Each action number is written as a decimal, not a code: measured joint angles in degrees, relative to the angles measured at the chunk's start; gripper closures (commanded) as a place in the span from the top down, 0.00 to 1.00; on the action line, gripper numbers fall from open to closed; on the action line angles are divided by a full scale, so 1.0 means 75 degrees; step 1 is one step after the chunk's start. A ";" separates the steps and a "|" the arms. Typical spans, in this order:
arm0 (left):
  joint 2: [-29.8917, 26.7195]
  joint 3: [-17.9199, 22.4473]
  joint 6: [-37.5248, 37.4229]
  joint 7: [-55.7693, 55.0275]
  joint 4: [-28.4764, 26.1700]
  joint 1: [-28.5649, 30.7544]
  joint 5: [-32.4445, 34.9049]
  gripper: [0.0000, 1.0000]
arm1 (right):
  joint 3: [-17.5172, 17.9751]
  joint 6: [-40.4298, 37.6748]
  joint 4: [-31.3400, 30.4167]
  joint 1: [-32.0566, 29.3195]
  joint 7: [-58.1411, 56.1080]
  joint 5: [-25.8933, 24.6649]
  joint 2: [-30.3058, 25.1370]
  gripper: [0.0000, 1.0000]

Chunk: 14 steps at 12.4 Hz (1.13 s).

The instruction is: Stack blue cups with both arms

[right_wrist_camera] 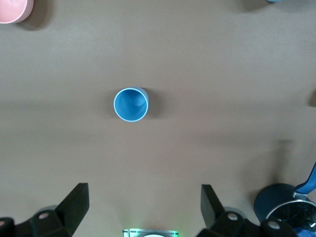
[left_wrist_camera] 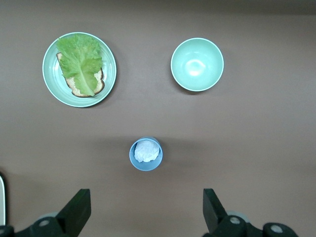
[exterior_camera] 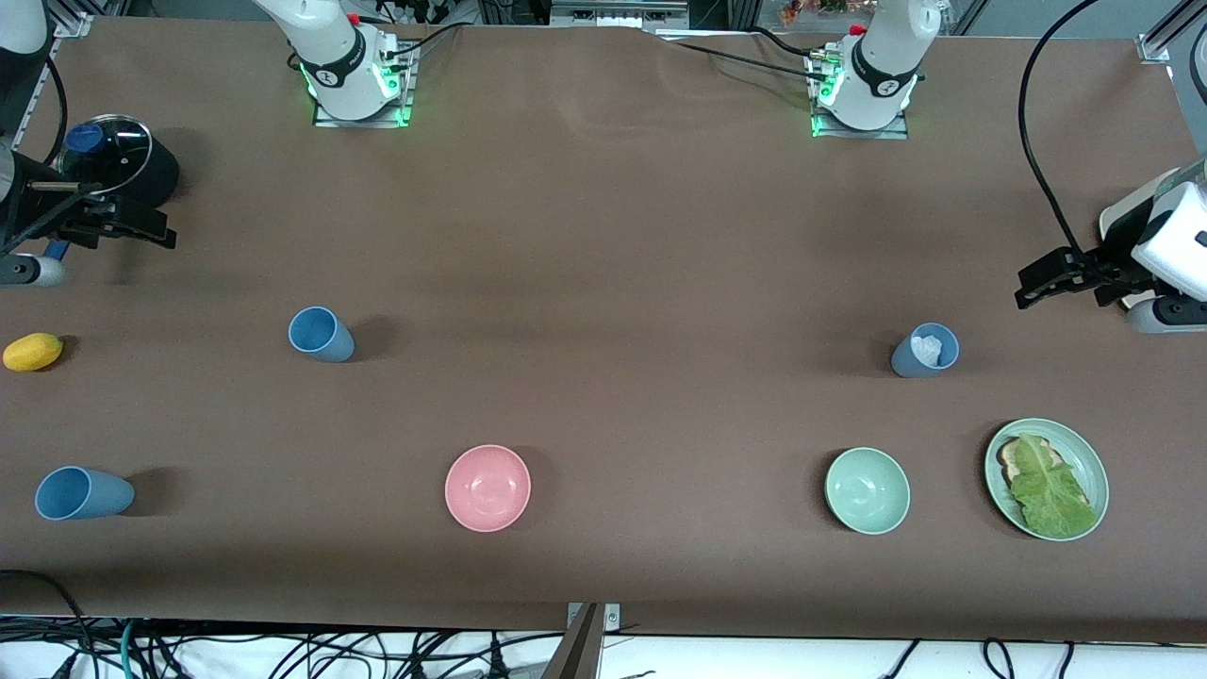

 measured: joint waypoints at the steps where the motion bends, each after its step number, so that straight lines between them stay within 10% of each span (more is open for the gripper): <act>1: 0.0000 0.0000 0.0000 0.0000 0.0000 -0.0001 0.0000 1.00 | 0.0000 0.0000 0.0000 0.0000 0.0000 0.0000 0.0000 1.00; 14: 0.0000 0.0000 0.0000 0.0000 0.0000 -0.0002 0.0000 1.00 | -0.0003 -0.0116 0.0000 -0.0001 -0.0001 0.0000 0.0000 1.00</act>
